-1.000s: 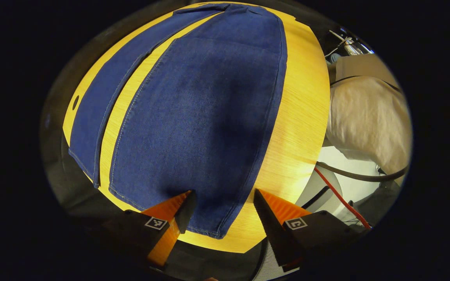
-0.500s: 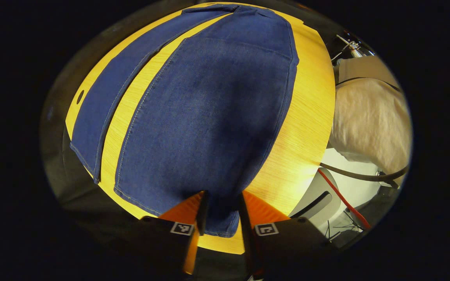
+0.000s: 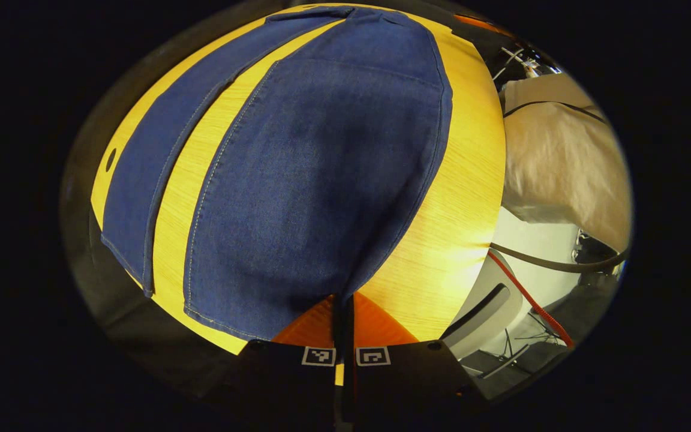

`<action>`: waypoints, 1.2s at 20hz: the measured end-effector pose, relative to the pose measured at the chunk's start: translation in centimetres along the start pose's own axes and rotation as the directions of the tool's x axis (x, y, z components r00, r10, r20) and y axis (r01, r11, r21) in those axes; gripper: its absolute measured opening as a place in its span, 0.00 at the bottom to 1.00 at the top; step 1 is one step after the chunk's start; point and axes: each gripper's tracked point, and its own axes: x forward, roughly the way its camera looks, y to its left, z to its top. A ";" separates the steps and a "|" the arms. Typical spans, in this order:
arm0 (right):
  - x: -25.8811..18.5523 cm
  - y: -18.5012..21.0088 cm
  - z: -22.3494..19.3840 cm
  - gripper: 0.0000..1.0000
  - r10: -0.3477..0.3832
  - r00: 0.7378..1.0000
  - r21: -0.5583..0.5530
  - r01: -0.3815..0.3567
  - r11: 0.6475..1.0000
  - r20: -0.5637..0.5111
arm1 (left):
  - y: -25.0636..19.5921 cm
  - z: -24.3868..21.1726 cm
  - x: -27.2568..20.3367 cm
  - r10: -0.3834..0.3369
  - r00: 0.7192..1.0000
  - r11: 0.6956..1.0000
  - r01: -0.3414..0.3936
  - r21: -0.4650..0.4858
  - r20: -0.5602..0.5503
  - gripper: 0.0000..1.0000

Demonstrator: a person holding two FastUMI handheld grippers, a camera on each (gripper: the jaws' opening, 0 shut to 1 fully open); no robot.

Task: Grasp the waist and the cuffs of the jeans and fold them to make the two legs overlap; first hold the waist and fold one-third of the jeans toward the cuffs, then hold the cuffs and fold the remaining one-third in the same direction to finish folding.

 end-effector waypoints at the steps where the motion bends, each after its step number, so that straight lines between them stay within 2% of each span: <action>1: 0.7 -0.6 -0.6 0.99 0.013 0.999 -0.034 -0.014 0.999 -0.035 | 0.0 -0.1 0.0 -0.007 1.000 1.000 0.007 -0.003 -0.009 0.00; 5: 3.5 -2.8 -2.5 1.00 0.068 0.979 -0.212 -0.109 0.971 -0.191 | 0.0 -0.1 0.0 -0.026 0.999 0.999 0.025 -0.021 -0.030 0.00; 7: 4.7 -3.7 -2.7 0.99 0.083 0.964 -0.324 -0.165 0.932 -0.251 | 0.0 -0.2 0.0 -0.034 0.999 0.999 0.033 -0.031 -0.036 0.00; 10: 7.0 -3.6 -2.9 0.99 0.109 0.940 -0.458 -0.255 0.851 -0.322 | 0.0 -0.1 0.0 -0.054 0.997 0.998 0.052 -0.046 -0.048 0.00; 13: 8.7 -2.9 -4.0 1.00 0.127 0.896 -0.503 -0.351 0.790 -0.426 | 0.0 -0.1 0.0 -0.076 0.995 0.995 0.072 -0.067 -0.063 0.00; 21: 13.2 -3.3 -5.4 1.00 0.123 0.814 -0.585 -0.504 0.635 -0.568 | 0.0 0.0 -0.1 -0.090 0.994 0.991 0.083 -0.106 -0.060 0.00; 24: 13.8 -3.0 -6.0 0.99 0.137 0.773 -0.562 -0.559 0.609 -0.620 | 0.0 0.1 0.0 -0.083 0.995 0.990 0.076 -0.120 -0.056 0.00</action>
